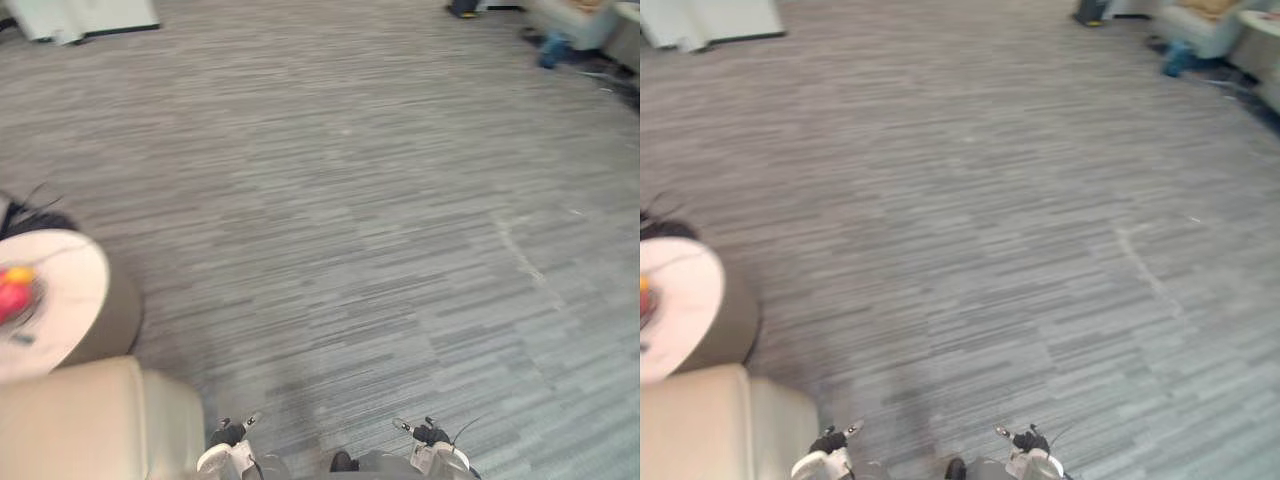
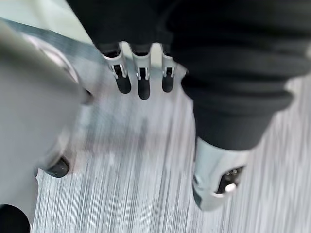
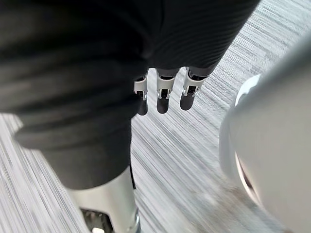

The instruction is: Pick up cushions and gather them together orderly.

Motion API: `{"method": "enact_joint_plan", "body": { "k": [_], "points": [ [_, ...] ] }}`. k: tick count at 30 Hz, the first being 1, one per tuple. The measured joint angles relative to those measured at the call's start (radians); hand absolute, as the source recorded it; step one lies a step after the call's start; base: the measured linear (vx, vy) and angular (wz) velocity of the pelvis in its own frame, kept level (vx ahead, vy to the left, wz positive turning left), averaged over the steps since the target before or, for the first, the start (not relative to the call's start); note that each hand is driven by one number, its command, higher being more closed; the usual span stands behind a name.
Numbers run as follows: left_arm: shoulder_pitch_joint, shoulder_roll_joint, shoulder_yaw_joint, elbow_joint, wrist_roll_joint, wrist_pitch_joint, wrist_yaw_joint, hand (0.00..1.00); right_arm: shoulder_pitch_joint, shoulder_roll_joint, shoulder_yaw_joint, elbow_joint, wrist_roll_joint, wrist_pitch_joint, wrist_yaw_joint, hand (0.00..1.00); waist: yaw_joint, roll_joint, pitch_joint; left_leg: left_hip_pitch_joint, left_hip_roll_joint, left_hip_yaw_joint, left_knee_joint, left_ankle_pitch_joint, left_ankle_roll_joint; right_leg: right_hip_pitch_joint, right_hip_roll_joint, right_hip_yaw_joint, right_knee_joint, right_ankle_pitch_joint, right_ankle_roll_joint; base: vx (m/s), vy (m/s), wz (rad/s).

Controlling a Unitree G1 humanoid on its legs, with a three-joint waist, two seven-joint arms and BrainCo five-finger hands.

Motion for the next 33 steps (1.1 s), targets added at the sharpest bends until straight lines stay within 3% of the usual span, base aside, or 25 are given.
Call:
{"method": "enact_joint_plan", "body": {
  "k": [1,4,5,6,7,8,9,10,12,15,16,18,19,20,22,23,25,27,28,30,31,32,33],
  "points": [
    [-0.009,-0.002,0.000,0.016,0.000,0.003,0.000,0.00,-0.003,0.000,-0.016,0.002,0.000,-0.001,0.000,0.00,0.000,0.014,0.000,-0.003,0.016,0.011,0.031,0.004,-0.002,0.010,0.020,0.014,-0.026,0.012,-0.019,0.25,-0.086,-1.01],
    [-0.009,-0.010,-0.023,0.020,0.003,0.001,-0.004,0.00,-0.012,-0.031,-0.067,0.041,0.002,0.003,-0.005,0.00,-0.020,0.029,0.021,0.019,-0.006,-0.014,0.022,-0.034,-0.029,0.087,0.033,0.089,-0.090,0.011,-0.023,0.21,-0.049,-0.63],
    [-0.006,-0.013,-0.021,0.017,0.003,0.001,-0.004,0.00,0.006,-0.035,-0.080,0.031,0.002,0.002,-0.006,0.00,-0.023,0.035,0.022,0.014,0.008,-0.020,0.080,-0.001,-0.014,0.124,0.048,0.099,-0.104,0.005,-0.015,0.14,-0.015,-0.29],
    [-0.001,-0.021,-0.018,0.002,0.002,0.001,-0.005,0.00,0.016,-0.038,-0.070,0.026,0.002,-0.002,-0.005,0.00,-0.020,0.048,0.024,-0.023,0.042,-0.025,0.226,0.020,-0.006,0.152,0.061,0.119,-0.112,-0.015,0.002,0.10,0.005,-0.36],
    [0.000,-0.019,-0.006,-0.005,0.002,0.000,-0.005,0.00,0.015,-0.043,-0.061,0.027,0.003,-0.002,-0.005,0.00,-0.020,0.043,0.027,-0.074,0.066,-0.052,0.368,0.032,0.012,0.173,0.065,0.136,-0.123,-0.039,0.013,0.09,0.039,-0.49],
    [0.001,-0.015,0.010,-0.017,-0.002,0.000,-0.005,0.00,0.013,-0.046,-0.043,0.027,0.008,-0.002,-0.005,0.00,-0.018,0.042,0.039,-0.163,0.096,-0.102,0.542,0.046,0.064,0.191,0.072,0.159,-0.127,-0.045,0.009,0.14,0.119,-0.66],
    [0.003,-0.011,0.009,-0.023,-0.006,-0.001,-0.005,0.00,0.007,-0.048,-0.034,0.028,0.011,-0.001,-0.008,0.00,-0.005,0.049,0.041,-0.236,0.101,-0.144,0.656,-0.006,0.073,0.205,0.074,0.195,-0.127,-0.066,-0.004,0.15,0.140,-0.84],
    [0.004,-0.006,0.009,-0.023,-0.010,0.000,-0.005,0.00,0.003,-0.049,-0.033,0.027,0.012,0.000,-0.008,0.00,-0.001,0.050,0.043,-0.282,0.092,-0.149,0.662,-0.049,0.068,0.213,0.071,0.225,-0.131,-0.069,-0.002,0.19,0.169,-0.95],
    [0.008,-0.002,0.007,-0.027,-0.010,0.002,-0.003,0.00,0.004,-0.048,-0.036,0.028,0.021,0.003,-0.012,0.00,0.001,0.042,0.050,-0.339,0.053,-0.145,0.548,-0.082,0.072,0.234,0.052,0.265,-0.142,-0.070,0.004,0.23,0.179,-0.70],
    [0.023,-0.012,0.008,-0.053,-0.009,-0.001,0.002,0.00,0.006,-0.046,-0.031,0.027,0.039,0.007,-0.019,0.00,0.023,0.041,0.048,-0.401,-0.050,-0.227,0.194,-0.027,0.050,0.257,0.023,0.364,-0.152,-0.099,0.057,0.30,0.272,-1.04],
    [0.032,-0.016,0.012,-0.057,-0.012,-0.007,0.002,0.00,0.007,-0.044,-0.030,0.028,0.040,0.010,-0.019,0.00,0.040,0.037,0.038,-0.398,-0.075,-0.269,0.169,0.064,0.052,0.262,0.016,0.423,-0.152,-0.113,0.083,0.37,0.301,-1.17],
    [0.043,0.006,0.018,-0.058,-0.002,-0.010,0.004,0.00,0.014,-0.011,-0.022,0.026,0.039,0.011,-0.018,0.00,0.029,-0.005,-0.003,-0.383,-0.105,-0.220,0.177,-0.004,0.066,0.251,-0.024,0.486,-0.143,-0.111,0.098,0.43,0.225,-1.02],
    [0.038,0.010,0.019,-0.050,0.003,-0.007,0.006,0.00,0.017,-0.003,-0.014,0.025,0.038,0.011,-0.018,0.00,0.035,-0.018,-0.006,-0.340,-0.104,-0.164,0.173,-0.037,0.076,0.201,-0.045,0.542,-0.016,-0.094,0.131,0.57,0.273,-1.17],
    [0.038,0.013,0.016,-0.039,0.003,-0.004,0.006,0.00,0.011,0.001,-0.007,0.020,0.037,0.011,-0.015,0.00,0.039,-0.016,-0.001,-0.277,-0.104,-0.115,0.154,-0.051,0.088,0.129,-0.061,0.581,0.173,-0.061,0.189,0.55,0.272,-1.26],
    [0.041,0.019,-0.009,-0.029,0.004,0.009,0.005,0.00,0.013,0.001,0.004,-0.015,0.038,0.008,-0.011,0.00,0.022,0.003,0.012,-0.147,-0.106,-0.068,0.103,-0.066,0.098,0.015,-0.079,0.586,0.501,0.038,0.311,0.41,0.174,-0.69],
    [0.039,0.018,-0.025,-0.029,0.004,0.010,0.006,0.00,0.015,-0.004,0.014,-0.021,0.038,0.002,-0.008,0.00,0.016,0.006,0.014,-0.088,-0.104,-0.059,0.075,-0.066,0.098,-0.022,-0.091,0.542,0.602,0.052,0.303,0.48,0.142,-0.41],
    [0.019,0.012,-0.044,-0.027,0.005,0.009,0.004,0.00,0.010,-0.010,0.017,-0.024,0.034,-0.001,-0.004,0.00,0.015,0.009,0.015,0.008,-0.099,-0.033,0.004,-0.066,0.097,-0.089,-0.127,0.415,0.659,0.038,0.243,0.40,0.080,-0.29],
    [-0.003,0.006,-0.072,-0.009,0.004,0.010,0.003,0.00,0.002,-0.016,-0.001,-0.039,0.012,-0.010,-0.004,0.00,0.001,0.017,0.023,0.082,-0.090,-0.026,-0.068,-0.065,0.096,-0.168,-0.144,0.272,0.534,-0.011,0.152,0.41,-0.002,-0.14],
    [-0.005,0.003,-0.076,-0.008,0.005,0.010,0.003,0.00,-0.004,-0.021,-0.006,-0.038,0.008,-0.009,-0.004,0.00,-0.005,0.020,0.028,0.094,-0.086,-0.027,-0.076,-0.065,0.096,-0.179,-0.142,0.245,0.482,-0.017,0.139,0.42,-0.086,0.02],
    [-0.007,-0.003,-0.087,-0.006,0.014,0.009,0.003,0.00,-0.017,-0.037,-0.019,-0.034,0.007,-0.009,-0.005,0.00,-0.029,0.023,0.041,0.135,-0.080,-0.045,-0.103,-0.065,0.096,-0.217,-0.112,0.204,0.196,0.050,0.111,0.43,-0.156,0.18],
    [-0.006,0.002,-0.094,0.001,0.022,0.008,0.002,0.00,-0.011,-0.038,-0.032,-0.028,0.007,-0.009,-0.005,0.00,-0.032,0.013,0.045,0.155,-0.093,-0.066,-0.118,-0.065,0.096,-0.215,-0.099,0.220,0.067,0.115,0.108,0.49,-0.223,0.31],
    [-0.014,0.009,-0.096,0.009,0.029,0.006,0.002,0.00,-0.005,-0.047,-0.052,0.003,0.008,-0.005,-0.003,0.00,-0.038,0.004,0.063,0.199,-0.105,-0.112,-0.132,-0.063,0.093,-0.201,-0.080,0.250,0.016,0.224,0.034,0.54,-0.245,-0.11],
    [-0.011,-0.017,-0.075,0.010,0.043,0.008,0.000,0.00,-0.012,-0.075,-0.070,0.008,0.006,0.002,-0.007,0.00,-0.029,0.051,0.060,0.205,-0.068,-0.130,-0.094,-0.033,0.043,-0.194,-0.048,0.239,0.048,0.170,0.029,0.54,-0.254,-0.30]
  ]
}}
